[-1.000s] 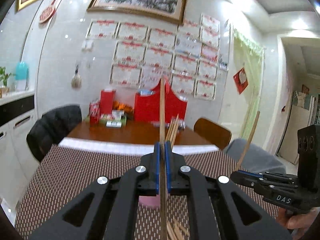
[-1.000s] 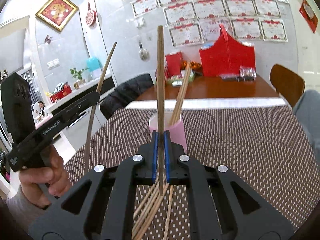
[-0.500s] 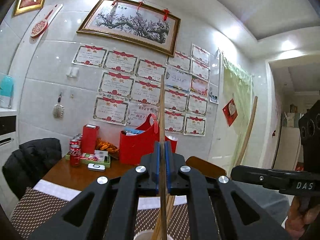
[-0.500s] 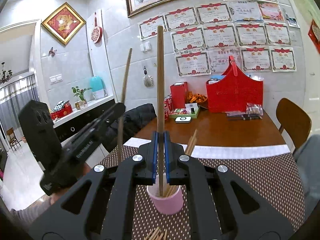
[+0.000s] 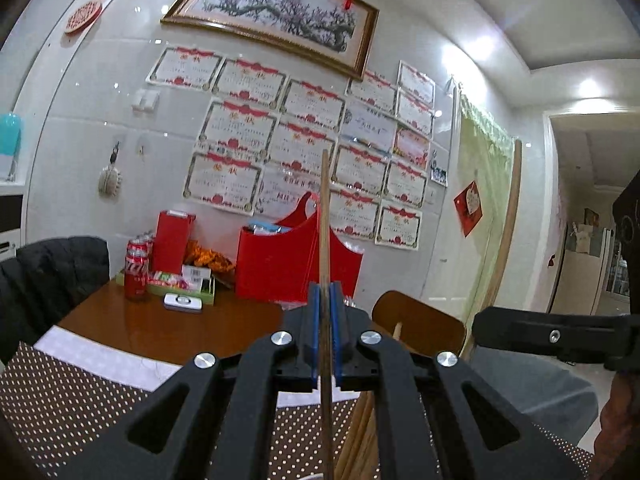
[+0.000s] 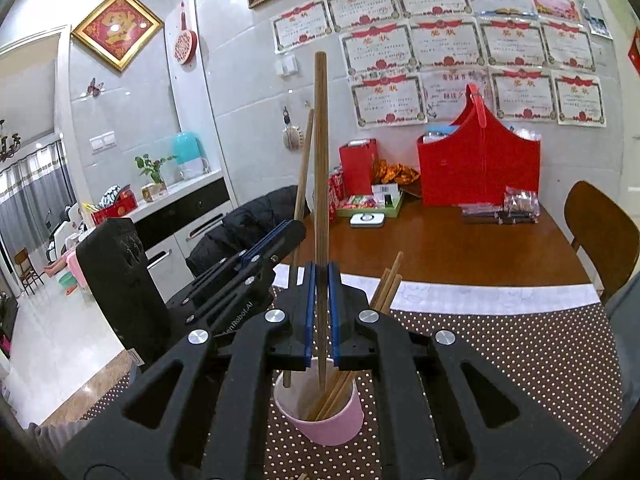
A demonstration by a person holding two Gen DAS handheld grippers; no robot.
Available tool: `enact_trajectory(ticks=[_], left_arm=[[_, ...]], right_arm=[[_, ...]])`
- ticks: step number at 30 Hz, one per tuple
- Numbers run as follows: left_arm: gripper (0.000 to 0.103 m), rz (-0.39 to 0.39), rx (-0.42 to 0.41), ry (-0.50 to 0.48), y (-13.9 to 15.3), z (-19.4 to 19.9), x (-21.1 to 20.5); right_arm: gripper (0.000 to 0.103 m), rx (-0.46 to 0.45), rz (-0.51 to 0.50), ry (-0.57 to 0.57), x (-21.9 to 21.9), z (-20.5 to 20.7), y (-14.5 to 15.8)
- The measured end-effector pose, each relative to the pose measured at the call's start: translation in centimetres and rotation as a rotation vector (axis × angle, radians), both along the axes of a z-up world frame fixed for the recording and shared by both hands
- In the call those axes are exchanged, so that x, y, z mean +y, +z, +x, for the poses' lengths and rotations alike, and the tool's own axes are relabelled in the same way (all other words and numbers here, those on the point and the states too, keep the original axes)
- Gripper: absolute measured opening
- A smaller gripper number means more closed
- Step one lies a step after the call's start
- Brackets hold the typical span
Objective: Organize utensils
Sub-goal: 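Lower both chopsticks into the pink cup and open both grippers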
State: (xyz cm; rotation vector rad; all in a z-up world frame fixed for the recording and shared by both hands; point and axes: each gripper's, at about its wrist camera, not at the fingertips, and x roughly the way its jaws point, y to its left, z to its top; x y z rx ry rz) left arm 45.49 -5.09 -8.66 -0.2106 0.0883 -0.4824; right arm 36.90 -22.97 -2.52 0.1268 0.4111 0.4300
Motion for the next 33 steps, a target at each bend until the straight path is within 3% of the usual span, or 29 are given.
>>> enact_trajectory(ticks=[6, 7, 8, 9, 10, 11, 14, 21, 26, 33], left_arm=[[0.009, 0.013, 0.08, 0.023, -2.6, 0.9, 0.4], [0.029, 0.02, 0.104, 0.016, -2.9, 1.0, 0.6], [0.044, 0.025, 0.12, 0.021, -3.0, 1.0, 0.8], [0.067, 0.031, 0.121, 0.048, -3.0, 0.6, 1.1], [0.072, 0.027, 0.112, 0.058, -3.0, 0.2, 1.3], [0.074, 0.031, 0.101, 0.066, -2.7, -0.4, 1.8], [0.079, 0.053, 0.096, 0.1, -1.6, -1.8, 2.5], [0.093, 0.109, 0.119, 0.181, 1.5, -5.8, 3.5], [0.094, 0.194, 0.119, 0.223, 3.1, -9.3, 3.3], [0.094, 0.235, 0.146, 0.23, 4.3, -13.4, 3.6]], right_arm=[[0.007, 0.094, -0.021, 0.0, 0.5, 1.7, -2.5], [0.011, 0.119, -0.015, -0.001, 0.4, 2.0, -3.0], [0.035, 0.131, -0.007, -0.009, 0.2, 2.0, -3.2], [0.061, 0.132, 0.0, -0.017, 0.0, 1.9, -3.3], [0.091, 0.124, 0.018, -0.05, -0.5, 1.5, -3.3], [0.096, 0.097, 0.044, -0.085, -1.2, 1.0, -3.1], [0.097, 0.07, 0.102, -0.107, -2.5, 0.1, -2.6], [0.097, 0.058, 0.098, -0.178, -3.6, -2.2, -1.9], [0.097, 0.065, 0.107, -0.199, -4.5, -3.9, -2.0], [0.097, 0.061, 0.099, -0.222, -5.6, -7.2, -1.7]])
